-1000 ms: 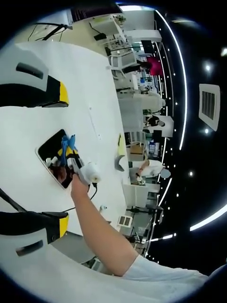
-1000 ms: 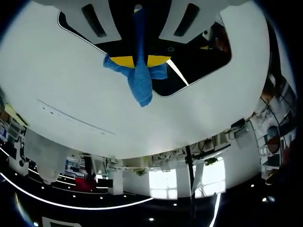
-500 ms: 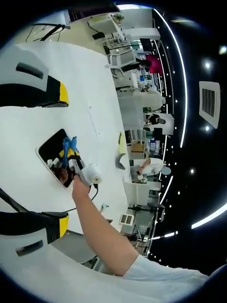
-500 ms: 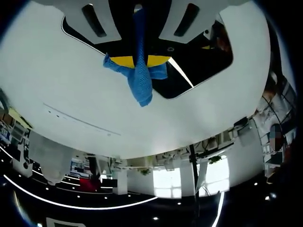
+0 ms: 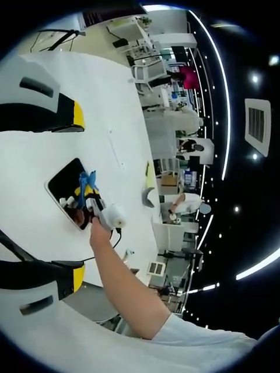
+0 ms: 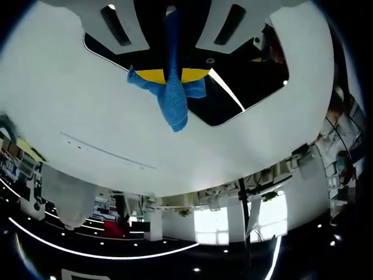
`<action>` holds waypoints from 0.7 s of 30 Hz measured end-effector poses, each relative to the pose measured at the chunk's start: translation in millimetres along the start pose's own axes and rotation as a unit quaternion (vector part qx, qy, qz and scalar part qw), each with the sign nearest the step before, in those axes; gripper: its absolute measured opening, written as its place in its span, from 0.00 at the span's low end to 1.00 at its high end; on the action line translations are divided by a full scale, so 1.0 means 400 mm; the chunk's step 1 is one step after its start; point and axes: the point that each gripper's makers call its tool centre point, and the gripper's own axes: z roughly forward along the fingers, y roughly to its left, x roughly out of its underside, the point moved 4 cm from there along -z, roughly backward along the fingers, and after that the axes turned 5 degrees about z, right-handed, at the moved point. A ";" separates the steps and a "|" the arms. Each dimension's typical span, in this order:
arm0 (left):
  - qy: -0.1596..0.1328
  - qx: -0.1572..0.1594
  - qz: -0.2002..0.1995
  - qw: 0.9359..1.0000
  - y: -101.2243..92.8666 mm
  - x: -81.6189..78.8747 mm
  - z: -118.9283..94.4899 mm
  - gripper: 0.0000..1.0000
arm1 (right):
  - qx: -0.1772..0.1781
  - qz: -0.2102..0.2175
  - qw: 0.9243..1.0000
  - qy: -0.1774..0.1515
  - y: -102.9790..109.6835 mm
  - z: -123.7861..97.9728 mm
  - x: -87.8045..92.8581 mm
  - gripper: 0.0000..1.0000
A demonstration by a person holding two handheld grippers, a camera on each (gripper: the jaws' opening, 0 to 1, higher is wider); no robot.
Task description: Wipe the mirror surface with the cleaning cloth until all visible marks leave the cleaned area.
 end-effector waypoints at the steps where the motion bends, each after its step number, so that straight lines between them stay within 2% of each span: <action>1: -0.001 0.001 0.000 1.000 -0.002 -0.001 -0.001 0.91 | 0.002 0.001 1.000 0.000 -0.003 -0.004 0.003 0.02; 21: -0.004 0.003 0.003 1.000 -0.020 0.009 -0.025 0.91 | 0.038 0.026 0.999 -0.002 -0.038 -0.065 0.038 0.02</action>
